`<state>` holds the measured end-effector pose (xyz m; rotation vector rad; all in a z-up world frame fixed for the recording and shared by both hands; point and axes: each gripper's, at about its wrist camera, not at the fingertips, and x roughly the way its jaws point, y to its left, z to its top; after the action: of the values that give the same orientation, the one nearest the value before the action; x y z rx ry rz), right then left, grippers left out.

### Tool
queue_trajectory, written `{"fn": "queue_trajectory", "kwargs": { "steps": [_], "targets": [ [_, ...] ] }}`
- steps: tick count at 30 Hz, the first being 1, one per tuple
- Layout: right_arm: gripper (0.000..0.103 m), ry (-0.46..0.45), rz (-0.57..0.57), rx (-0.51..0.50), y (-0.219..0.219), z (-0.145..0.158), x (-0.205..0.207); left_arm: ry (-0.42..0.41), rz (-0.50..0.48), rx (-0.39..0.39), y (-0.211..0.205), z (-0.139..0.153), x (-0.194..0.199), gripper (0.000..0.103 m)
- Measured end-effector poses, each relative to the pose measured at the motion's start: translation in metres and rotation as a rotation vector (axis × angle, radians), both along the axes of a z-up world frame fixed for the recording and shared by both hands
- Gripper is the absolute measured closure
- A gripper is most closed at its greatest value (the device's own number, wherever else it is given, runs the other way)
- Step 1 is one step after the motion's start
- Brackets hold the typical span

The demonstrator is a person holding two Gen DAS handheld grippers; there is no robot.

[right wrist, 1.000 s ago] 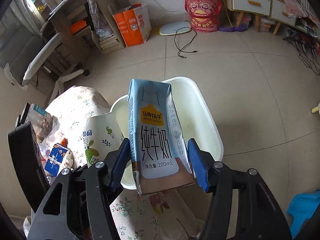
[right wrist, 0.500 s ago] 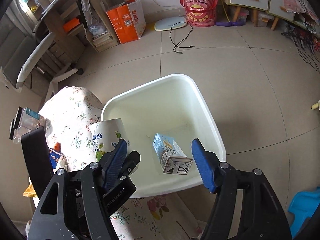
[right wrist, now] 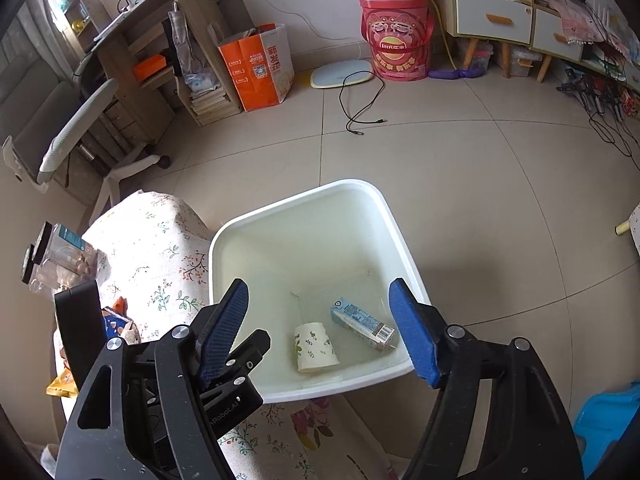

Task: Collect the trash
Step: 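Open the right tool dropping the carton while the left tool drops the cup into the bin, then move the left tool to the dark blue box while the right tool reaches the white crumpled bundle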

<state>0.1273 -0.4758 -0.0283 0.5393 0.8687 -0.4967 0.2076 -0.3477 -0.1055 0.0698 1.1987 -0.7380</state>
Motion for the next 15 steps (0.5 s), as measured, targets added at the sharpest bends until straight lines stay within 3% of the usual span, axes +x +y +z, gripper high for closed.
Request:
{"fn": "queue_trajectory", "kwargs": {
  "steps": [7, 15],
  "targets": [
    [0.032, -0.030, 0.047, -0.089, 0.018, 0.015, 0.005, -0.105, 0.065, 0.038, 0.048, 0.028, -0.010, 0.032],
    [0.022, -0.059, 0.110, -0.164, 0.045, 0.031, 0.014, -0.224, 0.151, 0.138, 0.129, 0.052, -0.004, 0.032]
  ]
}}
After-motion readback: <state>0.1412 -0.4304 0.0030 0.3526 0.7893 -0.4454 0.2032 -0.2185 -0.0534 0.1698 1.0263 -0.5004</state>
